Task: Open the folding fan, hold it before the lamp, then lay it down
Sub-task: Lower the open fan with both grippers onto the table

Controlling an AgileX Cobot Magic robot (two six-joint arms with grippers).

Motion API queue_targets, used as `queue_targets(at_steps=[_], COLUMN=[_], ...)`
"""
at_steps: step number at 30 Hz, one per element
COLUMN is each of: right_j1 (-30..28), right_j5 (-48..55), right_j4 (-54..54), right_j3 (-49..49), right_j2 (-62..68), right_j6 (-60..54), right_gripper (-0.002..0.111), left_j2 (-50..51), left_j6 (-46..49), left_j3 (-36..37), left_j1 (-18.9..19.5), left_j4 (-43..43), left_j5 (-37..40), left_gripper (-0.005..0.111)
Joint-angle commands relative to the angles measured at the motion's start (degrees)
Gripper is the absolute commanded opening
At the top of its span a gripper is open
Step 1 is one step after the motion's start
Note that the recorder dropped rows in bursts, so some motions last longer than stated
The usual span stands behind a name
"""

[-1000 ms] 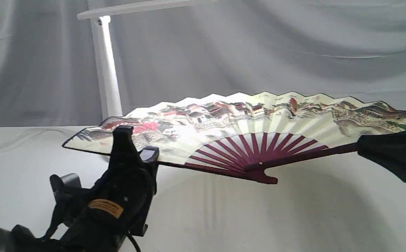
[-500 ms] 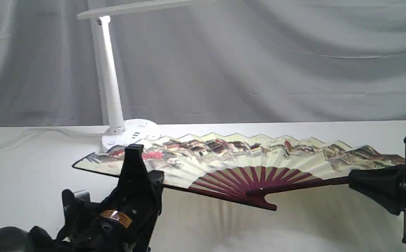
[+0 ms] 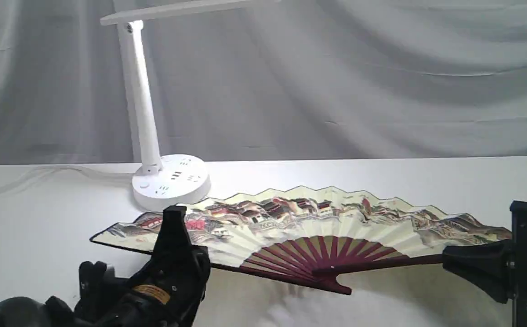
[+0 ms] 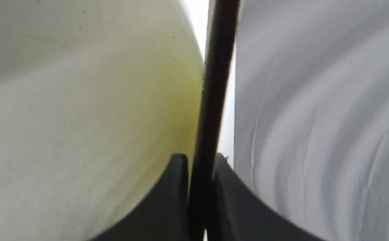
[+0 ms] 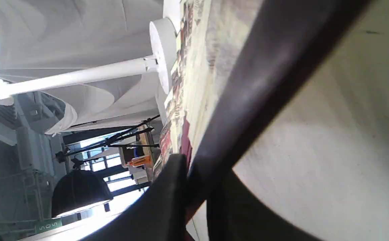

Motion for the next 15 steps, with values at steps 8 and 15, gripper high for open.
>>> queue_targets(at_steps=[8, 15], right_j1=[3.35, 4.15], right_j5=[-6.31, -6.81], right_j4=[3.06, 3.24], right_j3=[0.05, 0.05], right_j2=[0.45, 0.45], right_j6=[-4.7, -4.78], right_gripper=[0.007, 0.03], left_j2=[0.11, 0.11], left_j6=[-1.08, -0.99], left_j3=[-0.1, 0.08], left_j1=[1.31, 1.31], left_j4=[-5.7, -5.6], left_j5=[-4.58, -4.58], left_gripper=[0.021, 0.037])
